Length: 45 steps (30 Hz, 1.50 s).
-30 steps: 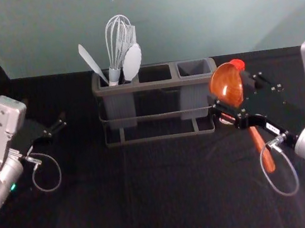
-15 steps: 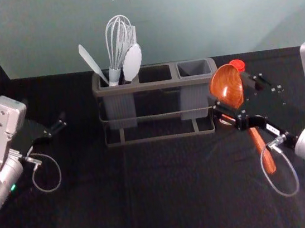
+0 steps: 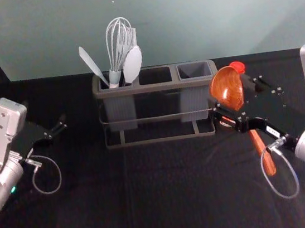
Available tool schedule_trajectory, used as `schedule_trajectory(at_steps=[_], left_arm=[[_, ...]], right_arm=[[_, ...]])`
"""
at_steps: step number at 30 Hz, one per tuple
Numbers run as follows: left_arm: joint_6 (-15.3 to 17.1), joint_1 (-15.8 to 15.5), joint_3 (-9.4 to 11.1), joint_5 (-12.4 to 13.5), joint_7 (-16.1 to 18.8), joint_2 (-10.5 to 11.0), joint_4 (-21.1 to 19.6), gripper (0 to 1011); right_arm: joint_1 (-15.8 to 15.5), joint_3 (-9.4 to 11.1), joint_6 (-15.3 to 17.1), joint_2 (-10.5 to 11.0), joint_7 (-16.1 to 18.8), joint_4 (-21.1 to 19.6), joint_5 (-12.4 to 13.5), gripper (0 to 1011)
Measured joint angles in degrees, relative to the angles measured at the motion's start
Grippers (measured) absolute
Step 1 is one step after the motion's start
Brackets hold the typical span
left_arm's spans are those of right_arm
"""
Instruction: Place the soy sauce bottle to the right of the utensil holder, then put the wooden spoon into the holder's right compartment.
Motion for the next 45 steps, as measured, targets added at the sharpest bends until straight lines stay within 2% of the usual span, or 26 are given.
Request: schedule_trajectory(at_steps=[6,11,17,21,24,25,31,37,45], left_arm=[[0.0,0.0,0.0,0.0,0.0,0.0,0.0,1011],[0.0,0.0,0.0,0.0,0.0,0.0,0.0,1011],[0.0,0.0,0.0,0.0,0.0,0.0,0.0,1011],[0.0,0.0,0.0,0.0,0.0,0.0,0.0,1011],[0.0,0.0,0.0,0.0,0.0,0.0,0.0,1011],[0.0,0.0,0.0,0.0,0.0,0.0,0.0,1011],[0.0,0.0,0.0,0.0,0.0,0.0,0.0,1011],[0.0,0.0,0.0,0.0,0.0,0.0,0.0,1011],[0.0,0.0,0.0,0.0,0.0,0.0,0.0,1011]], right_arm=[[0.3,-0.2,-0.2,0.0,-0.1,0.0,0.1,836],[2.0,-1.0,-0.9,0.3,-0.5,0.5,0.4,836],[5.9,-2.4,-1.7,1.2,-0.4,1.6,0.8,836],[9.1,-3.1,-3.8,2.1,0.8,3.0,1.5,835],[12.6,-3.4,-7.3,2.0,1.9,5.4,3.1,836],[12.6,-3.4,-7.3,2.0,1.9,5.4,3.1,835],[18.7,-4.1,-12.5,0.1,3.3,11.3,7.0,836],[23.5,-4.6,-15.6,-1.5,4.7,17.4,10.5,836],[28.8,-5.4,-19.1,-2.9,6.2,25.2,13.9,835]])
